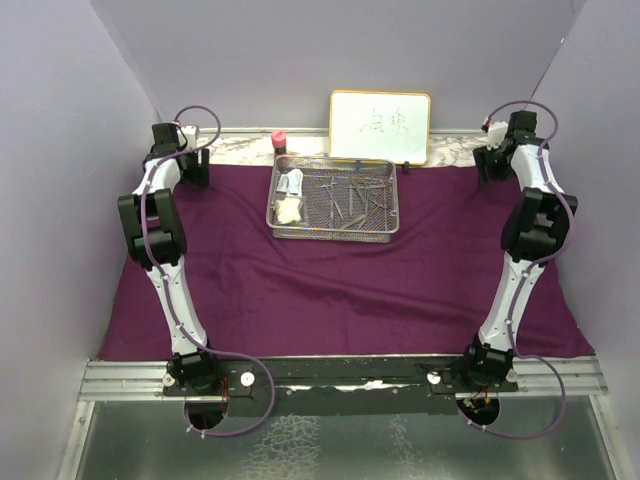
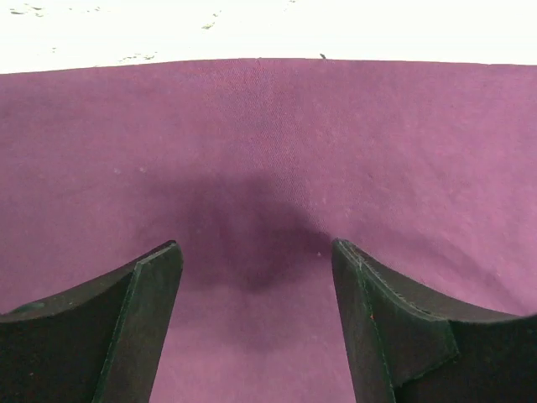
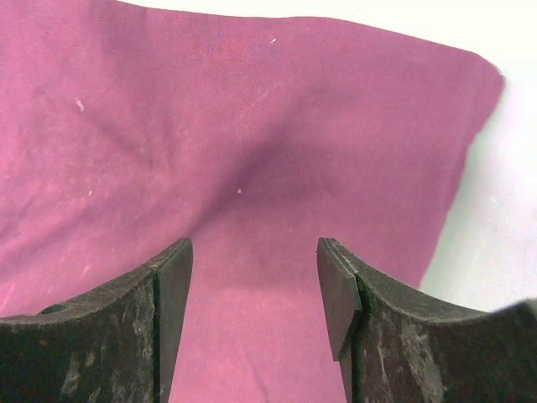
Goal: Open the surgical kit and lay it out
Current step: Smooth out the surgical kit at the center of the board.
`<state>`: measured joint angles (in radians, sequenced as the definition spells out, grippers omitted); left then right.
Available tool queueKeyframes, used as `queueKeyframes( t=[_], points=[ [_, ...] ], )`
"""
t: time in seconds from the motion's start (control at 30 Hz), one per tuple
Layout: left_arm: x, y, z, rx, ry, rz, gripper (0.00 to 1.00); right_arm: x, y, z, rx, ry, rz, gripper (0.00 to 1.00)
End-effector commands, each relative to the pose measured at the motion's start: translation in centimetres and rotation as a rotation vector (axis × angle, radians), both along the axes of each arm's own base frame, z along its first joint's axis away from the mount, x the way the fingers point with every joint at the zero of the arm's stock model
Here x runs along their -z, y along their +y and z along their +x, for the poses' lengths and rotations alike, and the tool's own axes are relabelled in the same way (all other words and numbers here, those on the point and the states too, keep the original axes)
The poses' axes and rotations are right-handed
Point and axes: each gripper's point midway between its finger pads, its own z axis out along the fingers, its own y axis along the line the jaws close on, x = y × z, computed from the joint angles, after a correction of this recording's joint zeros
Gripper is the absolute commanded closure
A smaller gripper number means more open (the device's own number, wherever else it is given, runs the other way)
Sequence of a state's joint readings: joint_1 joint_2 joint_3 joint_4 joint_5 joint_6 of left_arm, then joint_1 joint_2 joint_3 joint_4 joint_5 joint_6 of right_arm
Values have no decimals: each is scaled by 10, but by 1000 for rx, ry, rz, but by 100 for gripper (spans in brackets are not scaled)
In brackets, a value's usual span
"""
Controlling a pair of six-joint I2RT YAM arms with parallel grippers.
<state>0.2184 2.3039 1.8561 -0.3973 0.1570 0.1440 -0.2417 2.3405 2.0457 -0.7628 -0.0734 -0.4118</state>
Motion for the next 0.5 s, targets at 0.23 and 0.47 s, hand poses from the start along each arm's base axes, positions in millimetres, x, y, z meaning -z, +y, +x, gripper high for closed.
queueKeyframes(
  t=[0.23,0.47],
  points=[
    [-97,-21,-37,97,-152,-3,20,-71,33,-36,-109,-154,66,38],
    [-77,-41,-126,237,-62,48,20,-58,62,-115,-232,-89,89,38]
  ],
)
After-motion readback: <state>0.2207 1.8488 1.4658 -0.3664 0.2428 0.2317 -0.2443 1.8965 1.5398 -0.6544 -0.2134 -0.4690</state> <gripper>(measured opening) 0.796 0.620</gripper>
